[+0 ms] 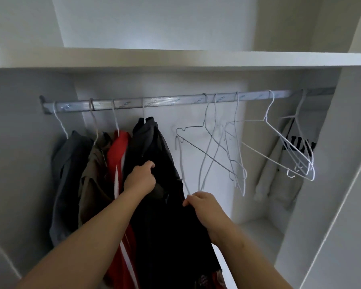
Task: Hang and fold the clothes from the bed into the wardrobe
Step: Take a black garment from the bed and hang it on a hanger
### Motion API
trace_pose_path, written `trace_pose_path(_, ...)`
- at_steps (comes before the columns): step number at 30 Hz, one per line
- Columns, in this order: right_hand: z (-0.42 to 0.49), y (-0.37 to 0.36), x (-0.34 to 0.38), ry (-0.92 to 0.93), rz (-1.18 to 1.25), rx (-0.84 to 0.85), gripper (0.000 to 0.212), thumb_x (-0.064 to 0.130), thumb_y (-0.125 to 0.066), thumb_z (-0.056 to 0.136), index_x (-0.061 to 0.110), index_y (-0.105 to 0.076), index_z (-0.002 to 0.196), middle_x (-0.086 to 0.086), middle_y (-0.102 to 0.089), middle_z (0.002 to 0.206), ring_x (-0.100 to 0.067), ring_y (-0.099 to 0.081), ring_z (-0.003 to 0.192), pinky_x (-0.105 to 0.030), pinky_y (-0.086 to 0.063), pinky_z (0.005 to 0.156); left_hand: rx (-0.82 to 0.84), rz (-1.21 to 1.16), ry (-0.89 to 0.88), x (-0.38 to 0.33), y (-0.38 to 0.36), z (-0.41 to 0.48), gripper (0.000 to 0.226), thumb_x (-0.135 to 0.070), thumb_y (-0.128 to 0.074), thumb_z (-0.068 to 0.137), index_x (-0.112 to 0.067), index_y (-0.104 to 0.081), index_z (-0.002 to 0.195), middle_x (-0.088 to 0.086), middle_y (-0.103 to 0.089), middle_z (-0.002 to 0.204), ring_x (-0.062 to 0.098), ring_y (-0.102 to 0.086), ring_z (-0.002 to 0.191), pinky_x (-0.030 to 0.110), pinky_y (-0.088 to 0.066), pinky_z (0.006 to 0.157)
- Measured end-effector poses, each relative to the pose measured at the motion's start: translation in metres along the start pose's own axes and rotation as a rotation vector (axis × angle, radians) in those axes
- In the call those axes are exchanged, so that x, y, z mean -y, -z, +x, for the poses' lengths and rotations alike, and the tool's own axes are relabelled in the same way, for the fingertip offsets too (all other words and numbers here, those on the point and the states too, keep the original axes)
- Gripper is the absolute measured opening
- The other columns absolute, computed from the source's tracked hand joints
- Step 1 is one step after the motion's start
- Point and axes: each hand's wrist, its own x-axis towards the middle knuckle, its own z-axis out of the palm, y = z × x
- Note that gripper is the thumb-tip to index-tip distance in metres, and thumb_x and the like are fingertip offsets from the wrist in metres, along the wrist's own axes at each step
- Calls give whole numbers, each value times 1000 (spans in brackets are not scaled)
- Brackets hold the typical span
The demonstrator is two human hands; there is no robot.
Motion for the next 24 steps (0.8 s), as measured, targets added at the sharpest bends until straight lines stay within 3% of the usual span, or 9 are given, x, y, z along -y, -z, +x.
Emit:
trace_pose_path(3,15,-3,6,2,-27,-100,22,10,-46,91,8,-57,72,-4,-48,60,-13,-46,48,-20,-37,48,-18,-221,11,13,-1,7,49,0,-37,84,-28,-50,121,3,-55,104,18,-55,70,31,-47,58)
trace_pose_path(6,25,0,17,54,-53,-172,20,10,-48,90,7,-58,74,-3,-47,56,-7,-44,35,-11,-32,37,-9,-260,-11,16,1,11,43,-7,-42,83,-31,-54,116,-1,-57,97,17,-56,66,29,-46,57)
trace_pose_path(11,36,0,50,160,-25,-158,20,13,-48,91,6,-59,77,-4,-47,58,-4,-42,32,-8,-30,34,-64,-108,-103,18,8,23,46,-27,-46,91,-38,-39,135,5,-51,115,22,-56,91,29,-44,68)
trace_pose_path(15,47,-3,77,219,-55,-185,25,17,-48,92,10,-60,71,-1,-50,56,-5,-45,35,-9,-32,35,-57,-212,-127,19,14,30,49,-19,-51,88,-33,-41,134,3,-56,104,16,-56,76,26,-43,59)
trace_pose_path(18,57,-5,93,250,-94,-219,27,18,-49,91,14,-59,66,-1,-49,55,-9,-45,40,-12,-35,37,-63,-351,-102,20,13,31,49,-13,-54,84,-33,-49,128,-6,-59,85,7,-54,61,15,-38,49)
trace_pose_path(20,65,-7,102,284,-113,-208,28,20,-48,93,14,-60,68,-2,-50,58,-13,-46,46,-10,-33,35,-50,-420,-103,19,11,32,49,-11,-56,84,-33,-50,127,-8,-58,83,3,-53,58,11,-35,45)
trace_pose_path(22,73,-11,110,308,-112,-187,28,20,-47,94,13,-59,70,-4,-50,59,-13,-45,46,-12,-34,38,-26,-485,-104,16,11,32,50,-10,-57,83,-33,-52,127,-5,-61,96,2,-54,65,13,-44,56)
trace_pose_path(24,83,-14,116,317,-109,-176,28,19,-47,93,12,-58,69,-3,-48,55,-9,-44,38,-12,-33,37,-12,-536,-89,14,10,32,50,-9,-59,82,-32,-54,125,-7,-59,87,4,-54,64,19,-49,60)
